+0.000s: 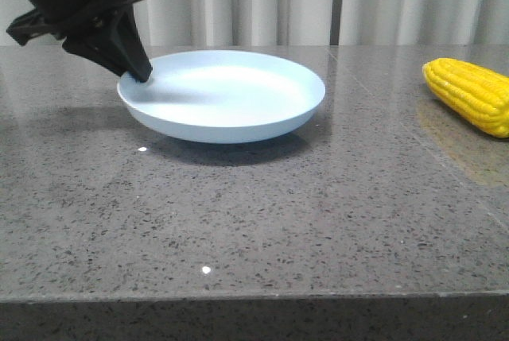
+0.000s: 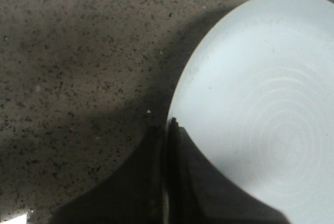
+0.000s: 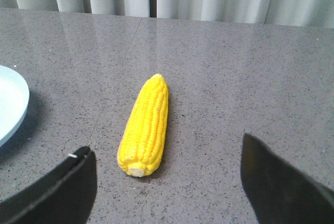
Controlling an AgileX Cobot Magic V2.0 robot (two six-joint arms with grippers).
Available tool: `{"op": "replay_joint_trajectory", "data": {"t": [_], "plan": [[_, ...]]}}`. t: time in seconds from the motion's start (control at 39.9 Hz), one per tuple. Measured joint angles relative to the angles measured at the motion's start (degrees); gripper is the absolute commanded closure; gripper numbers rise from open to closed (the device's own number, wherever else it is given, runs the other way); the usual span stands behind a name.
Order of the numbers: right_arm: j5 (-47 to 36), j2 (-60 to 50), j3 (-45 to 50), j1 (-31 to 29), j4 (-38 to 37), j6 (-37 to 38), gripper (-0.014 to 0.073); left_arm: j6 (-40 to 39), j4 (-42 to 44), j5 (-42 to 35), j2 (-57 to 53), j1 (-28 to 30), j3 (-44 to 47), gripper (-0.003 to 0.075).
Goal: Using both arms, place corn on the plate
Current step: 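Lower the left gripper onto the pale blue plate's rim, then push the plate toward the table center with the left gripper, then lift away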
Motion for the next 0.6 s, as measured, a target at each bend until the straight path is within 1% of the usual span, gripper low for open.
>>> {"op": "replay_joint_trajectory", "data": {"t": [0.18,0.23,0.28,0.35,0.43,0.5,0.55,0.6], "plan": [[0.00,0.00,0.00,0.00,0.00,0.00,0.0002,0.00,-0.04,0.00,1.69,0.00,0.00,0.0735],[0.00,0.00,0.00,0.00,0.00,0.00,0.0002,0.00,-0.18,0.00,2.08,0.00,0.00,0.0701],[0.00,0.00,0.00,0.00,0.00,0.00,0.0002,0.00,-0.18,0.00,2.30,0.00,0.00,0.0642],[0.00,0.00,0.00,0.00,0.00,0.00,0.0002,0.00,-0.27,0.00,2.30,0.00,0.00,0.0518],[0.00,0.00,0.00,0.00,0.00,0.00,0.0002,0.00,-0.27,0.00,2.30,0.00,-0.09,0.0355],[0.00,0.00,0.00,0.00,0.00,0.00,0.0002,0.03,-0.27,-0.13,2.30,0.00,-0.09,0.0235],[0.00,0.00,0.00,0.00,0.00,0.00,0.0002,0.13,0.15,-0.35,1.87,0.00,-0.09,0.0187],[0.00,0.00,0.00,0.00,0.00,0.00,0.0002,0.13,0.96,-0.35,1.05,0.23,-0.09,0.0188]]}}
